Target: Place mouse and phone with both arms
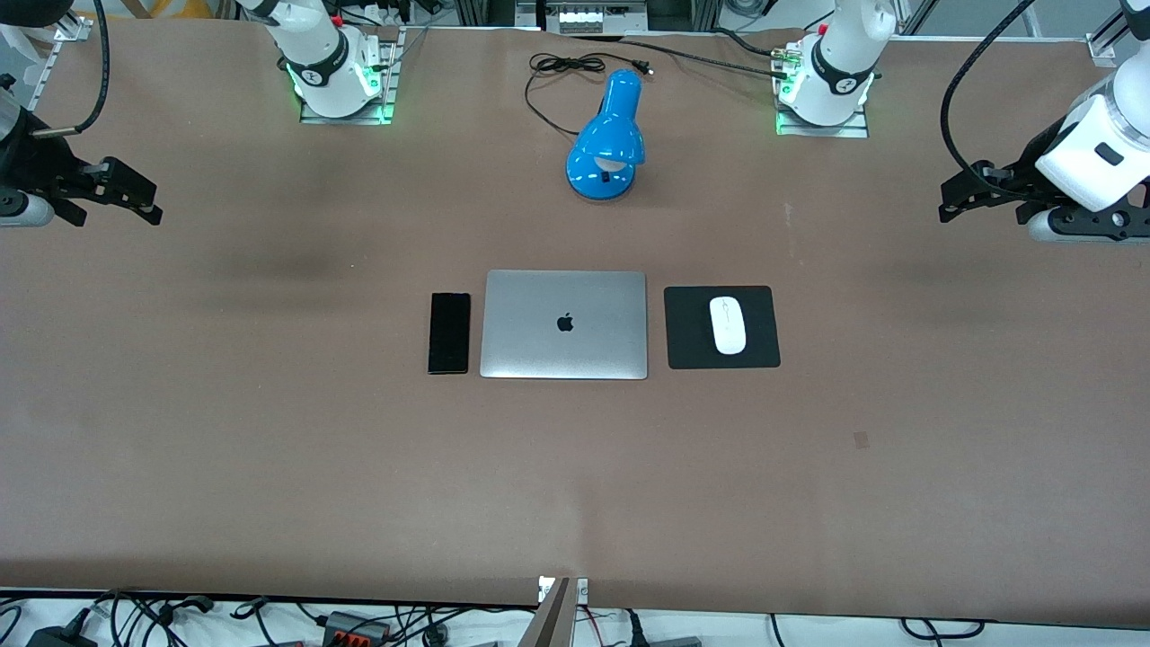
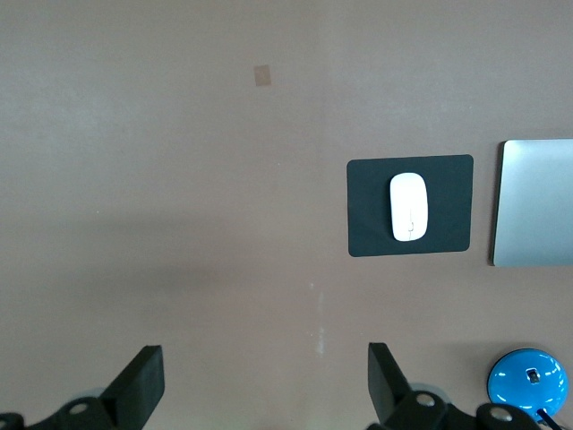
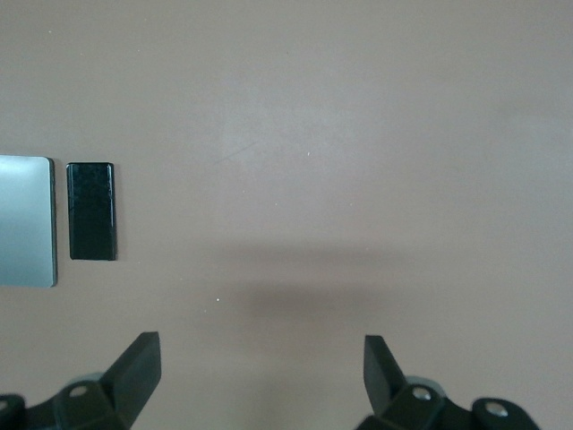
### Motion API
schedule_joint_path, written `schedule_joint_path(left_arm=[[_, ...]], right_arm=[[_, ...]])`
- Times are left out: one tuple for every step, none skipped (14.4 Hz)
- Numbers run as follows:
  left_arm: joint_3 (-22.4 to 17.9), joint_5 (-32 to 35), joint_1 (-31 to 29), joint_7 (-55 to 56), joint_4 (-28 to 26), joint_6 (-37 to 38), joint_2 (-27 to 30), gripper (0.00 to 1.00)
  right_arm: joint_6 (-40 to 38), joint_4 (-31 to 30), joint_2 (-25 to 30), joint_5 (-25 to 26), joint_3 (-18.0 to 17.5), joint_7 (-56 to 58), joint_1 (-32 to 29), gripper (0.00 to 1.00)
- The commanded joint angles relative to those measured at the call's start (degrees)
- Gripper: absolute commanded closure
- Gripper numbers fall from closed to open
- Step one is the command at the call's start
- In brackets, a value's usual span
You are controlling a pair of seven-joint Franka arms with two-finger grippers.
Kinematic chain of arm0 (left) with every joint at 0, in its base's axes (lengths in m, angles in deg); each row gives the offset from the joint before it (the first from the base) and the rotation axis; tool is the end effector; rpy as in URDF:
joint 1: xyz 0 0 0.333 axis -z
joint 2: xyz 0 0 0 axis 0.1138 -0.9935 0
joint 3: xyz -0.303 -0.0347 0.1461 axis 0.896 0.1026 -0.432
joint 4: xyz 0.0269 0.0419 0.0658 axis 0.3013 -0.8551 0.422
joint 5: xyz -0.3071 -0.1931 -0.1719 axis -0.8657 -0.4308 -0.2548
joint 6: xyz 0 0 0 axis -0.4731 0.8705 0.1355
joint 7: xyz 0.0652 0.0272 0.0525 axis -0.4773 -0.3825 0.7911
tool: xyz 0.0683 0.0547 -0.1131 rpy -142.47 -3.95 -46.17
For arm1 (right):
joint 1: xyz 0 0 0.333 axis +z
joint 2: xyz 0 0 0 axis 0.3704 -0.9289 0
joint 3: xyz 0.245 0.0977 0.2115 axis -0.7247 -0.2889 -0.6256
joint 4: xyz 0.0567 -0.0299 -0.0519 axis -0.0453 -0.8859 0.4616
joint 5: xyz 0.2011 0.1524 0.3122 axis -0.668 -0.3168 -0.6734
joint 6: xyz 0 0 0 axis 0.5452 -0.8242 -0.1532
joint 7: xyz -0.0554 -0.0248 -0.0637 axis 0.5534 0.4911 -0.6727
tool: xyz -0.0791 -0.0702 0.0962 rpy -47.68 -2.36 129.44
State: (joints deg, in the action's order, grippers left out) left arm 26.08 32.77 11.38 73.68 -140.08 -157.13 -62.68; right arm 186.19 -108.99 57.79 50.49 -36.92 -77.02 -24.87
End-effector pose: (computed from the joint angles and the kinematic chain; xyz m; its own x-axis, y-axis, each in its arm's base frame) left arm 0.5456 -0.0317 0.5822 0.9971 -0.0018 -0.0765 -0.0005 -0.9998 0.0175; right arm 0.5375 -0.0228 0.5666 0.9987 0.0299 0.0418 0.0298 -0.9996 0.0024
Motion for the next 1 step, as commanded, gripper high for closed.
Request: schedule_joint_path(left_arm=[[0.1,-0.5,-0.3,-0.7,2.0,1.4,-0.8,0.0]], right_arm=[[-1.1,0.3,0.7,-0.2,-0.7,-0.3,-0.7,0.0]])
